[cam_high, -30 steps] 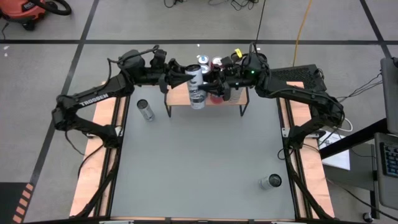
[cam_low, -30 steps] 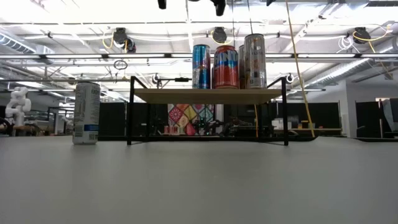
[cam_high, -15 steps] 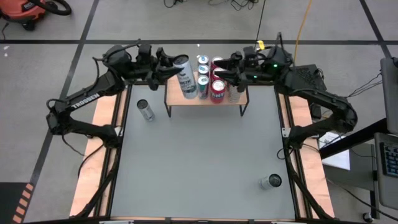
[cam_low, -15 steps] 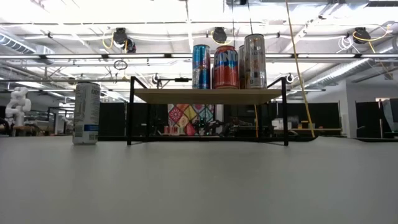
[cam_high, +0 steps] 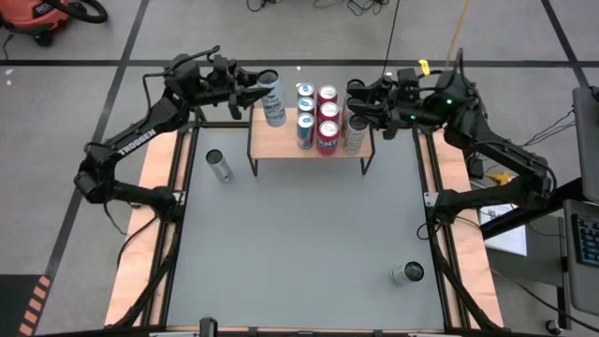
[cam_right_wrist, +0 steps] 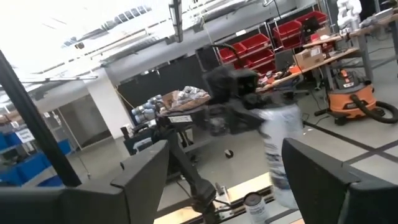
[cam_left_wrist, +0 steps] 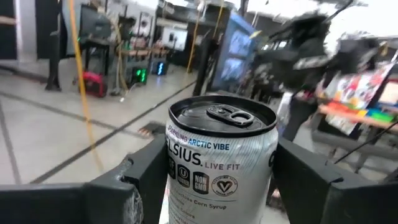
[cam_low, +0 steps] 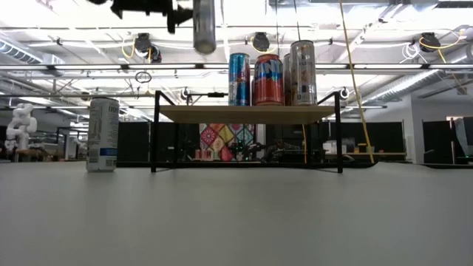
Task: Place canned beverage on shelf
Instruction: Put the top right white soda can on the shelf
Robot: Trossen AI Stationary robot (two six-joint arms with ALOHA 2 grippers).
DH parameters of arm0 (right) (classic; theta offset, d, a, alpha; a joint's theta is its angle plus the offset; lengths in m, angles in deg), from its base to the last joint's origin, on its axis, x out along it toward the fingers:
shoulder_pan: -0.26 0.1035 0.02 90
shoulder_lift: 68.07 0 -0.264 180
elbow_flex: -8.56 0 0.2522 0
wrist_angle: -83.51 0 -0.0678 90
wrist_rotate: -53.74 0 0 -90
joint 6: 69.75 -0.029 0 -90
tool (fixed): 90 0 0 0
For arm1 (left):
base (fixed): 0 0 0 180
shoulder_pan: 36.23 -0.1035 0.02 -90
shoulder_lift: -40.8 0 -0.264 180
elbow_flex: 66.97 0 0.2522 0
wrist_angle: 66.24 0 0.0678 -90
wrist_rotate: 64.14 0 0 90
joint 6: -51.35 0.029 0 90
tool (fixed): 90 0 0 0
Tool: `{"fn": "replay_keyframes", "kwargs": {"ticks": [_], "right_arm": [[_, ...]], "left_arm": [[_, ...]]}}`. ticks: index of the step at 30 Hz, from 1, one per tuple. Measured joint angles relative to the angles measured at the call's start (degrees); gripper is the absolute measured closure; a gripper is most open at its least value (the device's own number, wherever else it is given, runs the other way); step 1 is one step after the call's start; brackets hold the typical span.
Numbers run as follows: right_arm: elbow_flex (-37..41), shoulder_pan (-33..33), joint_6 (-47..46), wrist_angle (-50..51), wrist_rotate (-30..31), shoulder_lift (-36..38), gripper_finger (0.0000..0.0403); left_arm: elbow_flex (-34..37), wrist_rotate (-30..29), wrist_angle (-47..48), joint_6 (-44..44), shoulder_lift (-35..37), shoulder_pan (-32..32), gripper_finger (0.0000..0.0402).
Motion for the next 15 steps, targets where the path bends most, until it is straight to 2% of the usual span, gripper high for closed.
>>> {"fn": "replay_keyframes", "kwargs": {"ticks": [7, 15], "right_arm": [[0.04, 0.04, -2.36, 2.91, -0.04, 2.38, 0.0129], [0.04, 0.04, -1.97, 2.96, -0.05, 2.93, 0.0129]], "left_arm": [[4.08, 3.29, -4.93, 3.82, -2.98, -4.81, 0.0165], [4.32, 5.43, -6.48, 4.18, -6.52, -5.07, 0.0165]]}}
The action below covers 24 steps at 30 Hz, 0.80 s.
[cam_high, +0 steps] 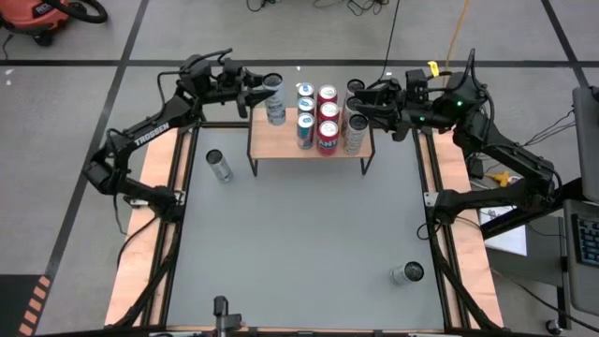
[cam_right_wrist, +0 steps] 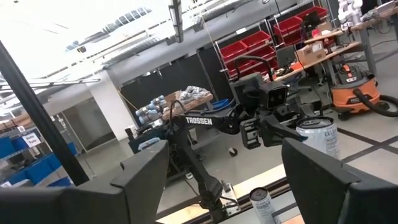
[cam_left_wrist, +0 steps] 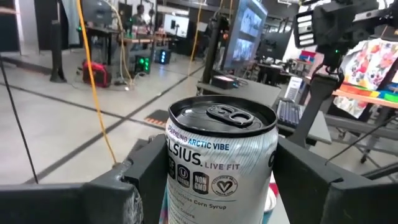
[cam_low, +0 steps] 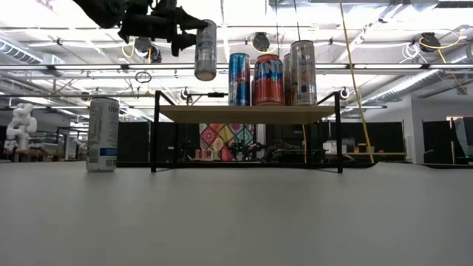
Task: Place canned beverage on shelf
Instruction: Put the top right white soda can on the shelf
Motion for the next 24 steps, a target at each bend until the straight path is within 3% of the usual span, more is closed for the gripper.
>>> {"fn": "replay_keyframes", "kwargs": {"ticks": [7, 14, 24], "right_arm": [[0.02, 0.00, 0.96, -0.14, 0.05, -0.17, 0.0129], [0.02, 0.00, 1.97, -1.42, 0.14, -0.16, 0.0129], [0.02, -0.02, 3.63, -1.40, 4.43, -0.14, 0.0129]], "left_arm": [[-0.06, -2.64, 0.10, 0.12, -0.17, 0.35, 0.0164], [-0.06, -3.04, 6.39, -0.15, -0.17, 0.82, 0.0163], [-0.06, -3.04, 6.40, 17.80, -0.99, -1.08, 0.0162]]}}
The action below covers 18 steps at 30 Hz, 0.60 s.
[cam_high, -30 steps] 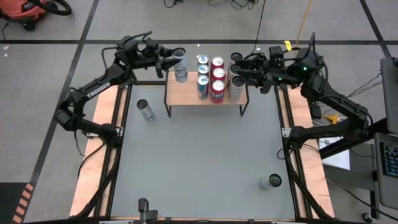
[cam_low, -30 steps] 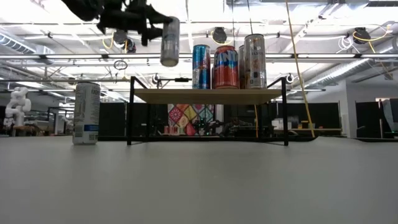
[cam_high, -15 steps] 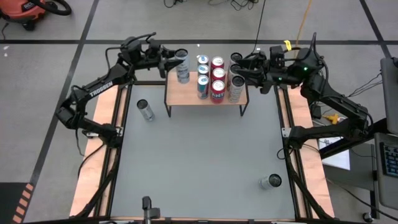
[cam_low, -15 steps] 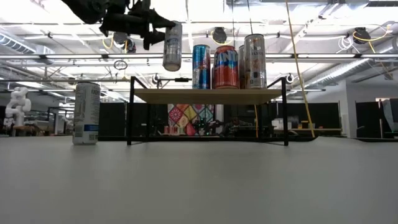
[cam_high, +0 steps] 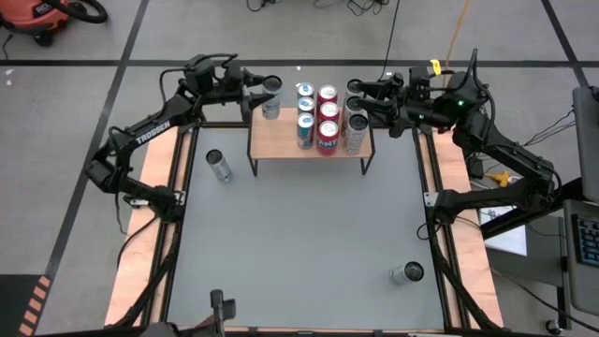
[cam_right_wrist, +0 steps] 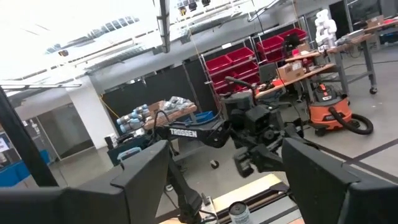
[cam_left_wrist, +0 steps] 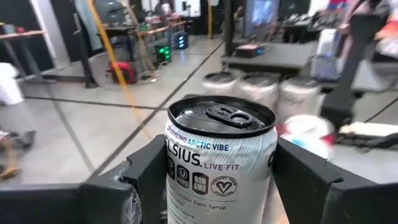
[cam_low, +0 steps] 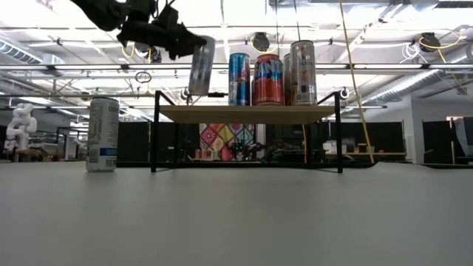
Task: Place canned beverage on shelf
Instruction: Put the top right white soda can on the shelf
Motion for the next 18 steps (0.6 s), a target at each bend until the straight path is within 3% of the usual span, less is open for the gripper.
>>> {"fn": "replay_keyframes", "kwargs": {"ticks": [3, 9, 18], "right_arm": [[0.00, 0.00, -0.24, 0.00, 0.01, 0.01, 0.0129], [0.00, 0.00, -0.39, 0.00, 0.01, 0.01, 0.0129], [0.00, -0.02, -0.39, 0.00, 1.67, 0.01, 0.0129]], "left_arm": [[0.00, 1.27, -0.19, 1.21, -2.08, -1.89, 0.0162], [0.00, 9.48, -7.78, -3.45, -7.40, -4.48, 0.0162], [0.00, 10.96, -12.95, -4.74, -11.29, -4.47, 0.0162]]}}
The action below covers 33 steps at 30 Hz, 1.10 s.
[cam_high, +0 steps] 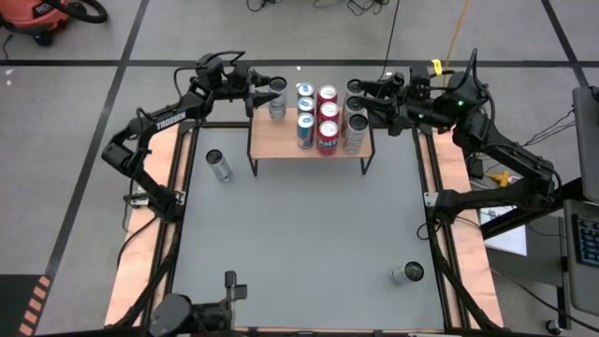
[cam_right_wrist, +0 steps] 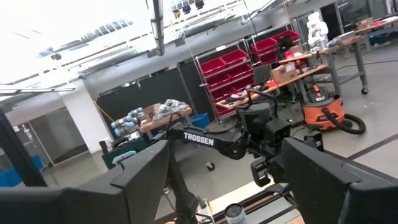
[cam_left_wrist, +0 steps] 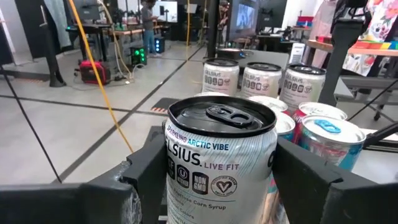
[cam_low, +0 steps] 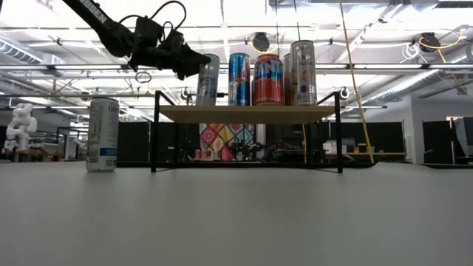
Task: Place canned beverage on shelf
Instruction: Put the top right white soda can on the shelf
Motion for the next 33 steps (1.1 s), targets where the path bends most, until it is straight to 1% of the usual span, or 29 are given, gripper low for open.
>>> {"fn": "replay_keyframes", "kwargs": {"ticks": [6, 11, 18, 30, 33], "right_arm": [[0.00, 0.00, 0.01, 0.00, 0.21, 0.00, 0.0129], [0.00, 0.00, 0.68, 0.00, 3.02, 0.00, 0.0129], [0.00, 0.00, 1.25, 0.00, 3.10, -0.01, 0.0129], [0.00, 0.00, 1.25, 0.00, 3.10, -0.02, 0.0129], [0.00, 0.00, 1.25, 0.00, 3.10, -0.02, 0.0129]], "left_arm": [[0.00, 0.12, 0.28, 1.40, -1.26, -0.35, 0.0162], [-0.05, 0.57, 1.94, 2.71, -1.93, -0.35, 0.0162], [-0.11, 2.24, 2.84, 3.02, -1.93, -0.33, 0.0162], [-0.11, 0.74, 3.10, 2.93, -1.93, -0.31, 0.0162], [-0.11, 0.20, 3.13, 2.93, -1.96, -0.33, 0.0156]]}}
